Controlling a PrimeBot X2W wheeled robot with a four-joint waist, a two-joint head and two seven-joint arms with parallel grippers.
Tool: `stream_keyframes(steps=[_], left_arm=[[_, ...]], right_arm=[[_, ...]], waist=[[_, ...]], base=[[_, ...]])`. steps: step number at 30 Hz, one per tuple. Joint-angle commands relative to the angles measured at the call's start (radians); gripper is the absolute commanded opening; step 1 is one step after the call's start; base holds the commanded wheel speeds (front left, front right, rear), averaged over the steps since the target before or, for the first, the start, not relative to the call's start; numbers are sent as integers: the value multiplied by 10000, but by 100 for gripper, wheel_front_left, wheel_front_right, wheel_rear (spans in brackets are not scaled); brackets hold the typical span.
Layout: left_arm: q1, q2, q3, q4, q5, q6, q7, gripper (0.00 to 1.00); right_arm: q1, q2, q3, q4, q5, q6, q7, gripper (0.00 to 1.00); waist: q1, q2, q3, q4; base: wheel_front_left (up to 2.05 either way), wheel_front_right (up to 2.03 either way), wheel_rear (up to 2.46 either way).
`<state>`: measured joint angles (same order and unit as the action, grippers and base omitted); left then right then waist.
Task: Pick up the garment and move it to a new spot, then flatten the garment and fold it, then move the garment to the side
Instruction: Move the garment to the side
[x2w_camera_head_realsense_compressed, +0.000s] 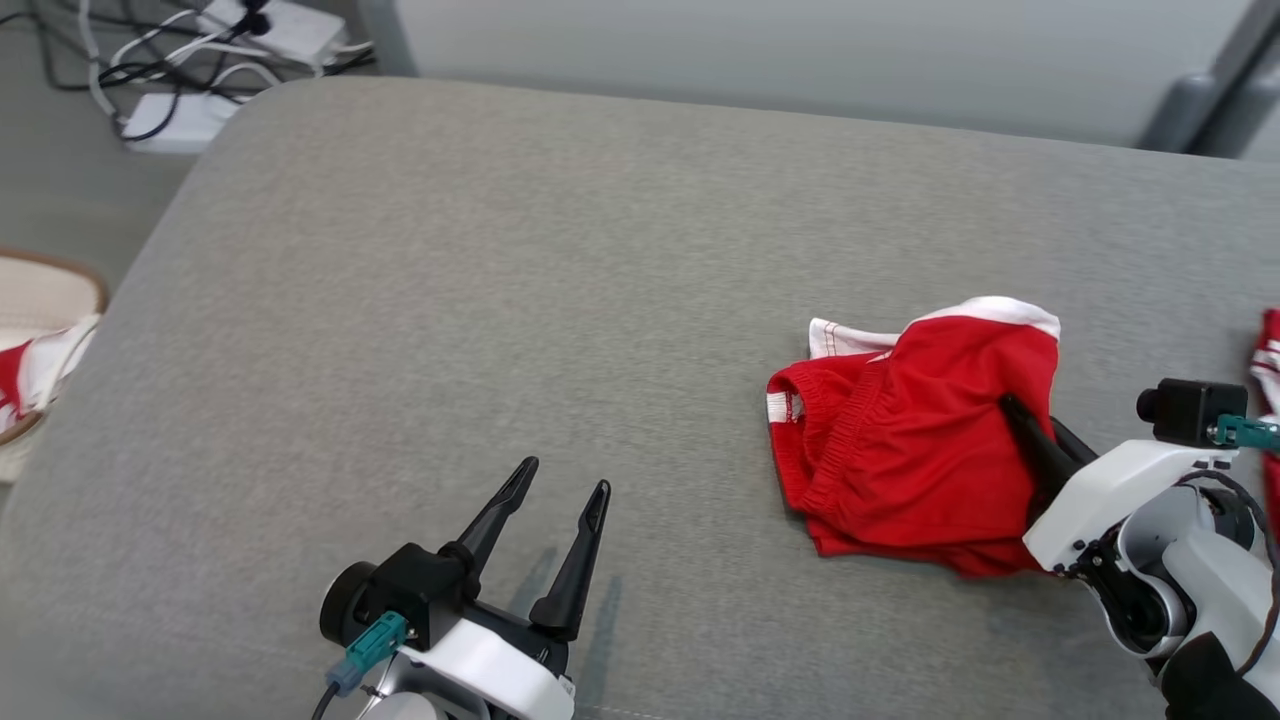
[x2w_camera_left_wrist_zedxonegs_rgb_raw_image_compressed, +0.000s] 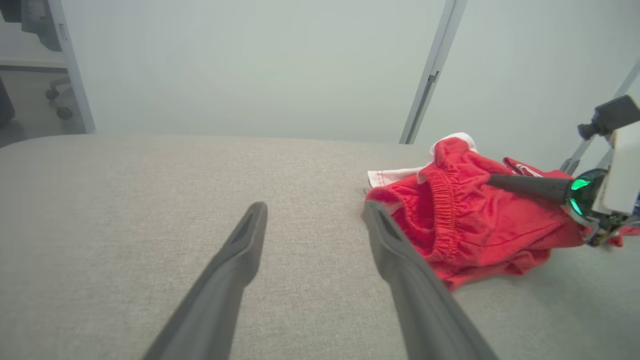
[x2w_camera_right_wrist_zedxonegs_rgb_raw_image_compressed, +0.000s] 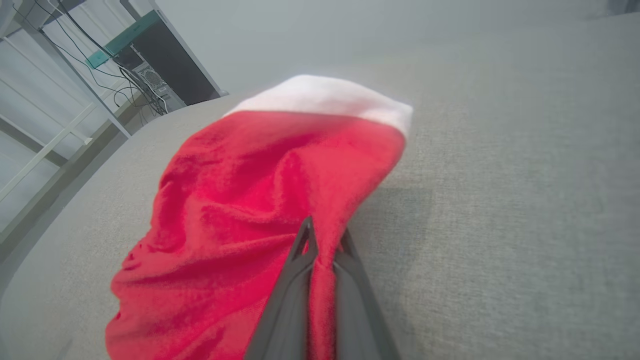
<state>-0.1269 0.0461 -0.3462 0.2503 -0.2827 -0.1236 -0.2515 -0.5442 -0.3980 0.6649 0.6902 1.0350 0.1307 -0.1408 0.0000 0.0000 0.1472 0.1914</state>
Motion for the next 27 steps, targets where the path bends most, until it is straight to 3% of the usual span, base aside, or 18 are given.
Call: stream_keyframes(steps=[1, 18, 27], left_arm=[[-247, 41, 277, -300, -45, -40, -103, 100], [-152, 41, 462, -397, 185, -45, -103, 100], [-8, 41, 551, -397, 176, -52, -103, 100]], right_arm=[[-115, -205, 91, -286, -231, 0, 3, 0], [681, 196, -152, -1056, -1456, 0, 331, 0], [1113, 236, -492, -1481, -1892, 0, 601, 0]], waist=[[0, 0, -185, -562], [0, 0, -587, -3761], [0, 0, -479, -5013]], base=[[0, 0, 0], [0, 0, 0], [0, 0, 0]])
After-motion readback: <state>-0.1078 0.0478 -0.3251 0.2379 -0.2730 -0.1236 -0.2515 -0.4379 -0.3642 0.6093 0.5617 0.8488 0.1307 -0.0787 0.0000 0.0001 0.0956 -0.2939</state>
